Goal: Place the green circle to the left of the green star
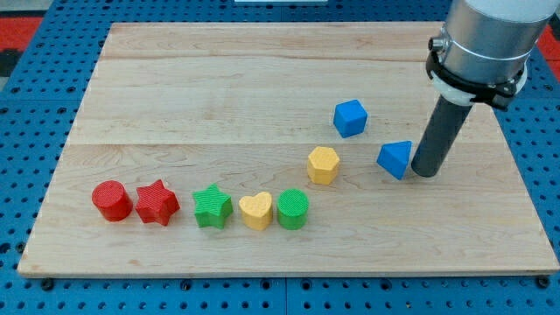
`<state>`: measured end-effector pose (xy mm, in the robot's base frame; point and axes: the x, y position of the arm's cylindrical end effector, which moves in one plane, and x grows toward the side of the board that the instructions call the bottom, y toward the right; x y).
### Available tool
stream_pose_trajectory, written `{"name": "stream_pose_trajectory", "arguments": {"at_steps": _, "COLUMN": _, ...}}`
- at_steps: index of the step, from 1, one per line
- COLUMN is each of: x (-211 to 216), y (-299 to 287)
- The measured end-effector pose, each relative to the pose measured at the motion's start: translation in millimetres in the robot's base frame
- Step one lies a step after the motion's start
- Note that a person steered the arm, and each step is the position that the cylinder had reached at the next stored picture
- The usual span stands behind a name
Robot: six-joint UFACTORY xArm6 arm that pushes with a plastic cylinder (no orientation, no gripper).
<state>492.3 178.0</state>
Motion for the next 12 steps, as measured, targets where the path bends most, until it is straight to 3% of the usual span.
{"name": "stream_pose_trajectory", "arguments": {"at_steps": 2, "x": -69.5, "y": -113.9}}
{"name": "stream_pose_trajectory", "arguments": {"at_steps": 3, "x": -49.0, "y": -76.6}}
{"name": "stream_pose_trajectory", "arguments": {"at_steps": 4, "x": 36.4, "y": -38.6}}
{"name": "stream_pose_trajectory", "arguments": {"at_steps": 5, "x": 118.0, "y": -126.7}}
{"name": "stream_pose_trajectory", "arguments": {"at_steps": 6, "x": 100.5, "y": -231.7}}
{"name": "stream_pose_trajectory", "arguments": {"at_steps": 8, "x": 20.4, "y": -174.7}}
{"name": "stream_pose_trajectory", "arguments": {"at_steps": 9, "x": 24.4, "y": -168.0}}
{"name": "stream_pose_trajectory", "arguments": {"at_steps": 10, "x": 24.8, "y": -79.5}}
{"name": "stream_pose_trajectory", "arguments": {"at_steps": 12, "x": 52.2, "y": -60.3}}
